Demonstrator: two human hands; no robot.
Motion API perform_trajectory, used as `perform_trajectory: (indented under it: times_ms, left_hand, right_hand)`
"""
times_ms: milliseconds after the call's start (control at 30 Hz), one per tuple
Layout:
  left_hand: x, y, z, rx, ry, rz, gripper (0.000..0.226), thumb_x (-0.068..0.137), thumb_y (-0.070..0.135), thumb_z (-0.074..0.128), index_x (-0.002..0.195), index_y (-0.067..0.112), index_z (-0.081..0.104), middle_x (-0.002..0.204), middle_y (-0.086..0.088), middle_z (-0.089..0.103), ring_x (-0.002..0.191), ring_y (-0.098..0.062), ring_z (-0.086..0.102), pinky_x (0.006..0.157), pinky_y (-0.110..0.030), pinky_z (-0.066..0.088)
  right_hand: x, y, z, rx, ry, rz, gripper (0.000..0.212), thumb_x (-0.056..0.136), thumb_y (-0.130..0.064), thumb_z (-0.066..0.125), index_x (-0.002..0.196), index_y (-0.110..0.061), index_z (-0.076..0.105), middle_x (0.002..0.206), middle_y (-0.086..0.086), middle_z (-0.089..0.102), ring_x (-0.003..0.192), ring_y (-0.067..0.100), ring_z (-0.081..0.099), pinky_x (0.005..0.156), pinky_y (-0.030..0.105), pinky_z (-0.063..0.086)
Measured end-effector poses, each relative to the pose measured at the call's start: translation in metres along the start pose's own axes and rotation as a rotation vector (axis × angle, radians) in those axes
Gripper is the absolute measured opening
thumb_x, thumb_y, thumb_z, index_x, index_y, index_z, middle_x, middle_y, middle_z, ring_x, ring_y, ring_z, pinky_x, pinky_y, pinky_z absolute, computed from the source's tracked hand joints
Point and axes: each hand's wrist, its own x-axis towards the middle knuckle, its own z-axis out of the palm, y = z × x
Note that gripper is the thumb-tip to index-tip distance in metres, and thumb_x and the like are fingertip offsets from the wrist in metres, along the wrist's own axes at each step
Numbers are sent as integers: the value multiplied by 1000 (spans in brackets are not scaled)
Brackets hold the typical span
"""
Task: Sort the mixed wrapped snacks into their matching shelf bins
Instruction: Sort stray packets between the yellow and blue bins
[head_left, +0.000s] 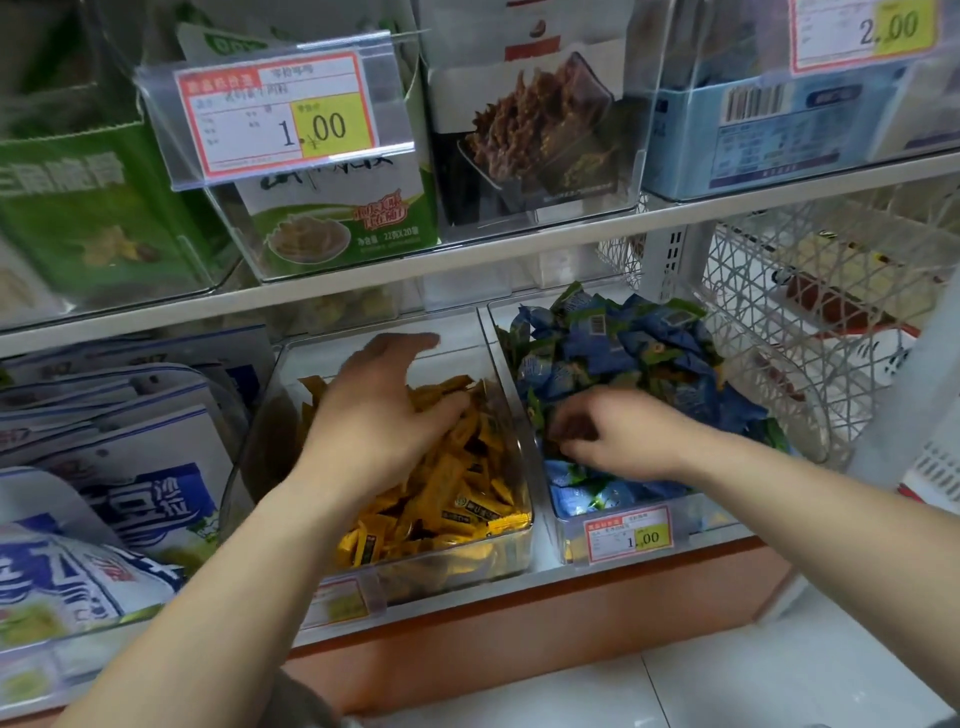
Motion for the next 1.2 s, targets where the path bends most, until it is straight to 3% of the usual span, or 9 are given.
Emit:
perform_trajectory:
  times_ms: [133,300,567,667,767,867,967,1067,1200]
  left_hand:
    - [-16,23,30,-114,-235,59,71,71,74,58,131,36,52,121,17,62,103,0,57,81,-13,43]
    - [-17,23,50,-124,-247,68,66,70,59,77,124,40,42,109,18,57,91,0,59,78,-27,56]
    - [-16,22,47,-129,-248,70,64,72,60,75,125,39,45,112,17,57,95,-1,59,81,-27,56]
    - [-12,25,41,-49,-149,137,60,78,63,66,129,36,51,123,14,57,109,-5,55,89,-22,48]
    - [-7,42,39,-103,-15,237,62,80,65,58,134,35,51,130,15,57,120,-2,50,96,-20,42]
    - [-6,66,45,-343,-25,268,47,88,50,65,131,34,55,118,22,63,110,9,55,86,-5,40]
    - [3,68,48,-330,21,237,27,92,36,66,119,33,65,98,25,67,95,11,61,77,-4,42]
    - [13,54,47,-244,18,92,24,91,38,65,114,36,66,92,22,68,86,6,62,70,-5,41]
    - [14,40,52,-256,4,-4,18,91,36,66,109,38,64,94,19,67,90,0,61,69,-5,39]
  right_hand:
    - [6,3,11,-122,143,7,27,83,-38,69,108,-28,61,101,0,64,91,22,61,69,30,50]
    - [13,2,19,-122,130,11,30,84,-36,68,114,-33,66,108,0,67,95,23,63,74,31,53]
    - [10,0,4,-253,123,2,20,86,-34,62,106,-30,62,109,-2,60,99,24,59,75,35,54]
    - [-5,2,-21,-17,259,16,9,85,-39,68,91,-34,63,91,-12,65,86,14,62,69,31,50]
    - [-21,-4,-42,395,425,48,21,73,-48,75,81,-31,65,78,-10,69,74,5,64,65,26,48]
    - [-29,-11,-42,707,433,-2,31,69,-51,77,84,-25,66,74,-3,71,68,10,67,60,26,52]
    - [-24,-6,-33,818,411,-21,16,86,-42,64,90,-27,69,82,-5,74,73,5,67,61,18,49]
    - [-13,12,-24,477,418,45,24,92,-36,58,114,-30,66,113,-9,70,102,8,63,86,29,49]
    - [6,12,-6,-75,141,-101,60,89,-53,54,144,-32,42,145,-4,47,130,21,43,103,37,41]
